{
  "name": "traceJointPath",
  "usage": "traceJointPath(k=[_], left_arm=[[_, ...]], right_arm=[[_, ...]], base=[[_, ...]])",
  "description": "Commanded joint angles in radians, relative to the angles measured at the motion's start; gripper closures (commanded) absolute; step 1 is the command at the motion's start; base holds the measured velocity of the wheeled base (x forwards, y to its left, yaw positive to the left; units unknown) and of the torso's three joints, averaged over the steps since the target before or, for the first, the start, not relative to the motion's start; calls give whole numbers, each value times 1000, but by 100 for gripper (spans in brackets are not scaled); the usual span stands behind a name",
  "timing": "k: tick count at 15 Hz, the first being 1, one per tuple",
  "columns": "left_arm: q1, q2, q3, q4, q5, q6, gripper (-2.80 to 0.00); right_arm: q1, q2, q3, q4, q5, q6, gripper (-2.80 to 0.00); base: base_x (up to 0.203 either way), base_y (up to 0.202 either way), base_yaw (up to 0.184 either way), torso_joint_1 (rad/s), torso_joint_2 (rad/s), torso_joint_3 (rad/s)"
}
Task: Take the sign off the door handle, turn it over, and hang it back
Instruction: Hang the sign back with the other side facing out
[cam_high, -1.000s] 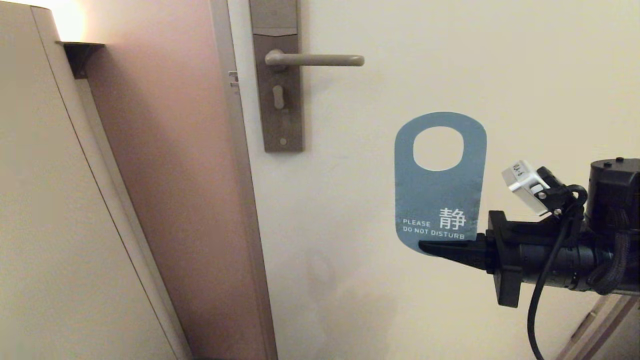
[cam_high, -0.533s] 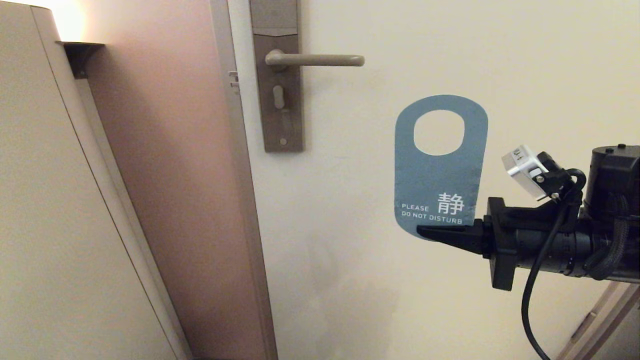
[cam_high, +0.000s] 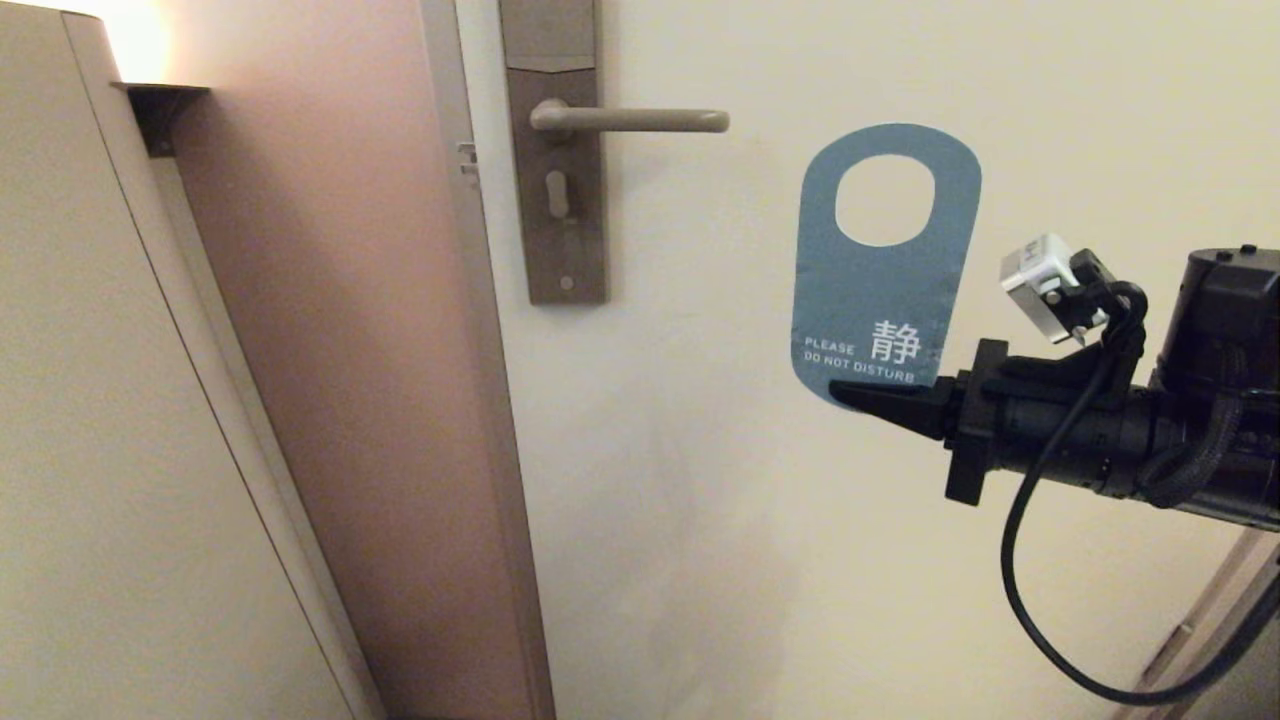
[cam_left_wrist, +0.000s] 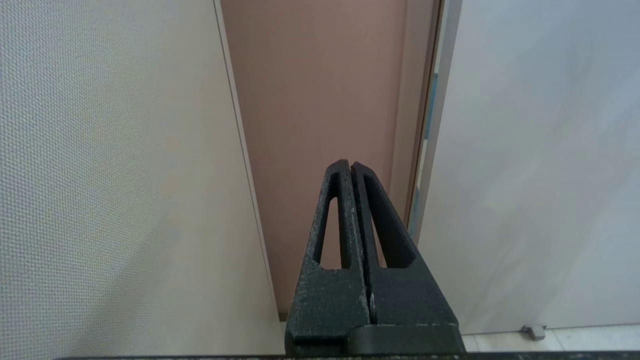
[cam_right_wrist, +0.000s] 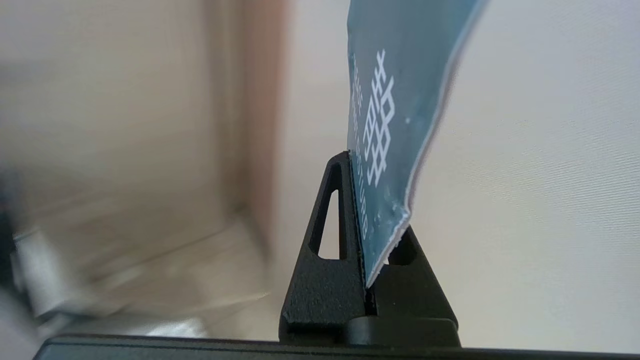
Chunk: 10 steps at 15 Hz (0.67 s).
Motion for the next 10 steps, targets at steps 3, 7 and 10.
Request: traceJointPath(k=[3, 7, 10], left_arm=[[0, 0, 0, 0, 0, 0, 0], [0, 0, 0, 0, 0, 0, 0], [0, 0, 0, 0, 0, 0, 0]], right_arm=[[3, 42, -54, -5, -32, -2, 0], [3, 33, -159, 135, -33, -2, 0], [9, 25, -270, 292, -40, -3, 0]], base=[[0, 0, 0, 0, 0, 0], [0, 0, 0, 0, 0, 0], [0, 0, 0, 0, 0, 0]])
